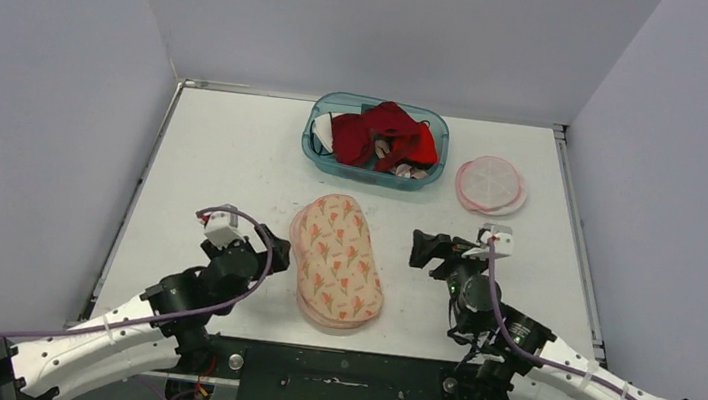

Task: Unzip the laundry bag and remove the bra
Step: Reset both arms

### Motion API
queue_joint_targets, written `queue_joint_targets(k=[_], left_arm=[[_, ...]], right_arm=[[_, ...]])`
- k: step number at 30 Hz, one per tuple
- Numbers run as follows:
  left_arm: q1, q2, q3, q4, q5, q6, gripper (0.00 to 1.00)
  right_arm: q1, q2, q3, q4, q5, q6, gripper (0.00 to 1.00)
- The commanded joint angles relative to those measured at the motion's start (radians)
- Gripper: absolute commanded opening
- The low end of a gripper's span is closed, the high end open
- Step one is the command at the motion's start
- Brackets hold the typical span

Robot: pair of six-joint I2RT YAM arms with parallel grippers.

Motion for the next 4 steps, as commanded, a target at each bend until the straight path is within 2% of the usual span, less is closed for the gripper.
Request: queue_joint_targets(k=[1, 4], left_arm=[[0.001, 0.037, 0.06, 0.047, -0.048, 0.002, 0.95], [0.001, 0.047, 0.069, 0.052, -0.047, 0.034, 0.96]], right_arm=[[-0.009, -0.035, -0.013, -0.158, 0.31, 0.125, 0.9], [-0.009, -0.014, 0.005, -0.173, 0.303, 0.124, 0.9]])
